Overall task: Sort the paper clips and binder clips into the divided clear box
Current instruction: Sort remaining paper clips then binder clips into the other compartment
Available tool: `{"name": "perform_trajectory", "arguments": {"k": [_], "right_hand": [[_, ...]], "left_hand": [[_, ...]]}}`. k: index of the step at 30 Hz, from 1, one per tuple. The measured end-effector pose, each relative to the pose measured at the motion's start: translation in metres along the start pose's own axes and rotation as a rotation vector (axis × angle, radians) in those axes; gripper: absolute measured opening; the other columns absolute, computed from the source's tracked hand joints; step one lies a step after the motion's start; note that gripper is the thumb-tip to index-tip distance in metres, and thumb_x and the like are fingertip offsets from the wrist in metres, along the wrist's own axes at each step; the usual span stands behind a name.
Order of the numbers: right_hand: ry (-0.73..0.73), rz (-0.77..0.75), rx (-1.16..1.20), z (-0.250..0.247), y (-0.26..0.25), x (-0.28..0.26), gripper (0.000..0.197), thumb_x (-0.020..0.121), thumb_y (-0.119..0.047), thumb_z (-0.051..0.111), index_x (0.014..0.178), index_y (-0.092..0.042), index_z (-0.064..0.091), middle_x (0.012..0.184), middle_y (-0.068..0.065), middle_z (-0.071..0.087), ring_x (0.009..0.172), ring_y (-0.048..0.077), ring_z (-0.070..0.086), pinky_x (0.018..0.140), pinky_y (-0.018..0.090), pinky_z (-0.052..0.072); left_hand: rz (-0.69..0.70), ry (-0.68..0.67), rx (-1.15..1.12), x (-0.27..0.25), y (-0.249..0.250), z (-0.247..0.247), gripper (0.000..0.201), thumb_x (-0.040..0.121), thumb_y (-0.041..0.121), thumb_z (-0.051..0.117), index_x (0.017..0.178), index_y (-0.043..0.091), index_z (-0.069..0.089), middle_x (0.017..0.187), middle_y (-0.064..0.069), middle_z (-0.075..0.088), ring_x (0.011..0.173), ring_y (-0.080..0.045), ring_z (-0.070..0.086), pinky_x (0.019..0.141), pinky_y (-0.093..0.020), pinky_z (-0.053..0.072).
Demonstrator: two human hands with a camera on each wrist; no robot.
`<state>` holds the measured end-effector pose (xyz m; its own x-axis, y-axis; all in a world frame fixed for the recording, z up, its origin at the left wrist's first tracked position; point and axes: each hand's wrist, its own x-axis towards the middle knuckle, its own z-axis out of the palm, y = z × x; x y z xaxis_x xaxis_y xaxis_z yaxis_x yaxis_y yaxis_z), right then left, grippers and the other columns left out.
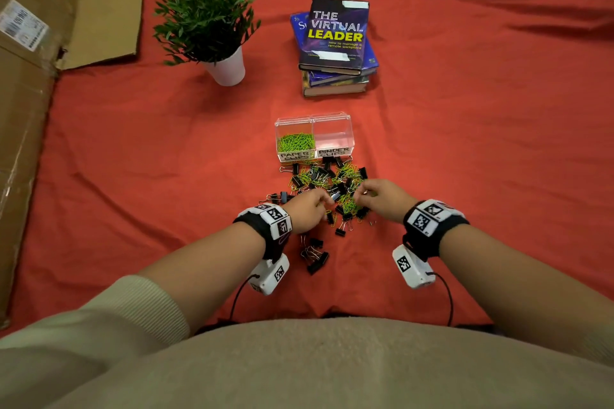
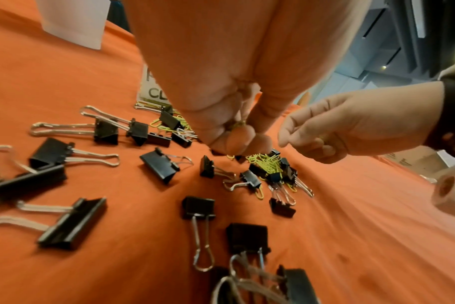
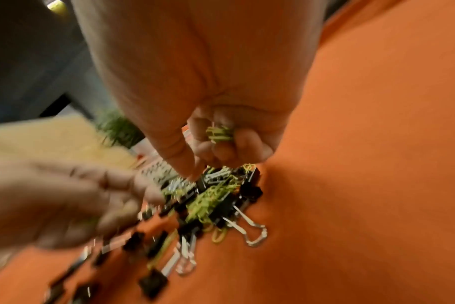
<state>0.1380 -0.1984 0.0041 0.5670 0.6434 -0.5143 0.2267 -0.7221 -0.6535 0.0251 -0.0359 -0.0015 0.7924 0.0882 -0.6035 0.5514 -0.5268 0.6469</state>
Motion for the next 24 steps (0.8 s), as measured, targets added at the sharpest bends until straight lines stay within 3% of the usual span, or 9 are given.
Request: {"name": "perform_trajectory", "arguments": {"k": [3,6,9,12,15,19,22,24], "right_hand": [[-0.058,-0.112,-0.392,0.005,-0.003,0.003,0.022,0.086,-0.016,0.055,0.107,-0.021,0.060,0.076,-0.006,0.059,0.073,0.017,0.058,0.063,0.028,0.044],[-0.061,-0.150,-0.618,0.010,0.000,0.006,0.036,0.084,-0.020,0.053,0.120,-0.025,0.053,0.109,0.005,0.064,0.098,0.026,0.061,0.072,0.035,0.050],[-0.043,-0.157,-0.670,0.016,0.003,0.005,0.032,0.086,-0.025,0.053,0.117,-0.019,0.053,0.115,0.008,0.062,0.105,0.030,0.060,0.075,0.038,0.049],[-0.020,-0.139,-0.671,0.024,0.006,0.003,0.032,0.085,-0.026,0.053,0.115,-0.016,0.054,0.115,0.008,0.062,0.105,0.029,0.060,0.079,0.038,0.050],[0.006,-0.151,-0.685,0.033,0.006,0.000,0.025,0.087,-0.024,0.050,0.108,-0.011,0.053,0.110,0.009,0.062,0.102,0.030,0.060,0.077,0.039,0.050],[0.030,-0.133,-0.548,0.033,0.007,-0.002,0.017,0.090,-0.024,0.050,0.098,-0.011,0.056,0.099,0.009,0.064,0.094,0.030,0.061,0.071,0.036,0.046],[0.024,-0.100,-0.275,0.026,0.006,-0.001,0.008,0.086,-0.020,0.058,0.085,-0.013,0.062,0.069,-0.001,0.058,0.069,0.018,0.058,0.061,0.027,0.039],[0.019,-0.045,-0.056,0.019,0.002,0.000,0.007,0.084,-0.019,0.064,0.079,-0.014,0.063,0.057,-0.007,0.049,0.051,0.010,0.045,0.053,0.025,0.035]], "left_hand": [[-0.024,-0.001,-0.117,0.005,0.009,0.000,0.033,0.094,0.007,0.033,0.083,0.019,0.061,0.076,0.000,0.058,0.062,-0.015,0.052,0.064,-0.030,0.043],[-0.031,0.072,-0.135,0.008,0.019,0.004,0.031,0.096,0.022,0.038,0.068,0.018,0.052,0.070,-0.003,0.052,0.061,-0.019,0.046,0.065,-0.032,0.040],[-0.029,0.166,0.132,0.009,0.021,0.017,0.024,0.091,0.036,0.050,0.074,0.018,0.049,0.070,-0.003,0.056,0.065,-0.022,0.052,0.059,-0.031,0.038],[0.039,0.163,0.510,0.008,0.019,0.029,0.024,0.088,0.028,0.054,0.102,0.008,0.056,0.102,-0.014,0.064,0.097,-0.032,0.061,0.073,-0.036,0.047],[0.023,0.191,0.666,0.009,0.015,0.037,0.031,0.089,0.018,0.053,0.117,0.004,0.052,0.119,-0.016,0.058,0.112,-0.034,0.055,0.086,-0.042,0.047],[0.015,0.163,0.721,0.010,0.012,0.039,0.028,0.090,0.006,0.047,0.117,0.001,0.052,0.119,-0.017,0.058,0.112,-0.035,0.055,0.087,-0.044,0.048],[-0.033,0.128,0.656,0.008,0.012,0.034,0.025,0.091,0.009,0.051,0.115,0.002,0.054,0.115,-0.016,0.059,0.107,-0.034,0.058,0.083,-0.042,0.049],[-0.080,0.116,0.593,0.006,0.013,0.032,0.024,0.092,0.013,0.051,0.114,0.004,0.055,0.112,-0.013,0.061,0.103,-0.033,0.060,0.078,-0.040,0.048]]}}
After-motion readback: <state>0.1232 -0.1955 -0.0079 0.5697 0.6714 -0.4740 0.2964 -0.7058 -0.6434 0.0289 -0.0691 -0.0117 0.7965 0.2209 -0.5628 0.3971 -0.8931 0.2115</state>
